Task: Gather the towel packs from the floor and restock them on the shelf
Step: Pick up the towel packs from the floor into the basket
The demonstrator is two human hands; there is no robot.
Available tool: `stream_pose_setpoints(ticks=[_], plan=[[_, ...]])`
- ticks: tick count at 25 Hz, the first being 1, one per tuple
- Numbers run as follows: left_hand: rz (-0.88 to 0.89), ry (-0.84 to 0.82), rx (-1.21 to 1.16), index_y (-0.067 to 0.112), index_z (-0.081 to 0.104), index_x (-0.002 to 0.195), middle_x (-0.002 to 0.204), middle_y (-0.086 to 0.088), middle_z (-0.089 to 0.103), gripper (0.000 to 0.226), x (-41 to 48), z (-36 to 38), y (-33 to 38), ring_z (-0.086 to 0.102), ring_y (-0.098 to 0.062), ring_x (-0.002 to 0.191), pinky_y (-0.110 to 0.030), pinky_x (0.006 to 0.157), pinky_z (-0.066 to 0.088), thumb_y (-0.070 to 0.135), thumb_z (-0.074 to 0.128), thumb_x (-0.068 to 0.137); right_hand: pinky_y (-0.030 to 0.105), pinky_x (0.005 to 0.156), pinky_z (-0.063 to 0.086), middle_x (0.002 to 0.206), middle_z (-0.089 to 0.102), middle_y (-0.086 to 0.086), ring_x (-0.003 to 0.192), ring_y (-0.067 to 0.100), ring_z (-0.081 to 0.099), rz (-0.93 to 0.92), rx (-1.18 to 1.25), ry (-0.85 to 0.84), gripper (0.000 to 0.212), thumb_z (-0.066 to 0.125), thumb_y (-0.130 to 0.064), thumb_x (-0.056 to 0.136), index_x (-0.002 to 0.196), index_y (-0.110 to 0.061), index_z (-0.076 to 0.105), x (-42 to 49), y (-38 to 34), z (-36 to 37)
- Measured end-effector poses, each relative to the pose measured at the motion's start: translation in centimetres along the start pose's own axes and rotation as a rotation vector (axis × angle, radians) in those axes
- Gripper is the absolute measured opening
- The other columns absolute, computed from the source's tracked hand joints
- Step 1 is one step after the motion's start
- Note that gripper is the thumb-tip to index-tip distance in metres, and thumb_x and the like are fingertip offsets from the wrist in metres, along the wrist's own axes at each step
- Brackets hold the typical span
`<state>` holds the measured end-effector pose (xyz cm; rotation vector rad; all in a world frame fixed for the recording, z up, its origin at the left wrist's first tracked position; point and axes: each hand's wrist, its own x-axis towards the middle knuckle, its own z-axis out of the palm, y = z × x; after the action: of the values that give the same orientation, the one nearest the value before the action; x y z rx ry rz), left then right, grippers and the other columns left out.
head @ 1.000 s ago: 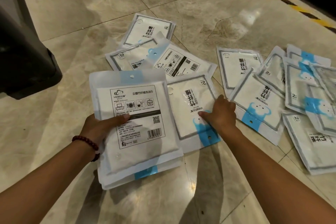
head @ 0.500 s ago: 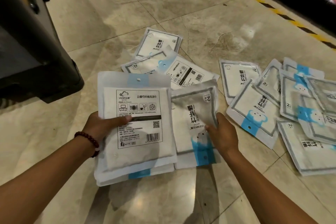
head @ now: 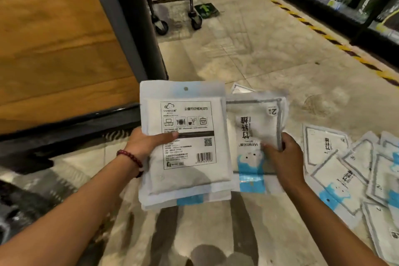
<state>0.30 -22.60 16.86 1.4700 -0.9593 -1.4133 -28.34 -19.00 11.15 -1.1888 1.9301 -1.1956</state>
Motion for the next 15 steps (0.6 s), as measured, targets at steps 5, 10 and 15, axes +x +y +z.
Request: stream_pose_setpoints(ticks=[5, 10, 15], plan=[[0.105, 0.145, 0.025, 0.015, 0.067, 0.097, 0.076, 0.009, 0.074, 0.042, -5.4, -7.1, 6.2, 0.071, -0.006, 0.073, -0.021, 0.059, 0.056, 0.007, 0.079, 0.058, 0.027, 0.057, 0.038, 0.071, 0.057, -0.007, 0.064, 0.016, 0.052, -0.189, 0.001, -0.049, 0.010, 0.068, -0.014, 0.081, 0.083, -0.014, 0.058, -0.6, -9.3, 2.1], [0.194, 0.419, -0.030, 0.018, 0.067, 0.089, 0.081, 0.007, 0.074, 0.035, -14.2, -17.1, 10.0, 0.071, -0.010, 0.072, -0.031, 0.072, 0.058, 0.005, 0.077, 0.058, 0.024, 0.052, 0.032, 0.065, 0.054, -0.009, 0.059, 0.006, 0.047, -0.371, 0.045, -0.207, 0.014, 0.069, -0.016, 0.079, 0.076, -0.013, 0.056, -4.0, -18.0, 5.0], [0.234, 0.725, -0.062, 0.013, 0.068, 0.096, 0.093, -0.001, 0.074, 0.060, -24.7, -26.1, 9.5, 0.071, -0.011, 0.076, -0.028, 0.071, 0.057, 0.024, 0.089, 0.041, 0.025, 0.056, 0.039, 0.074, 0.061, -0.008, 0.066, 0.004, 0.055, -0.469, 0.202, -0.448, 0.012, 0.070, -0.018, 0.076, 0.084, -0.018, 0.061, -9.2, -25.4, 10.8]])
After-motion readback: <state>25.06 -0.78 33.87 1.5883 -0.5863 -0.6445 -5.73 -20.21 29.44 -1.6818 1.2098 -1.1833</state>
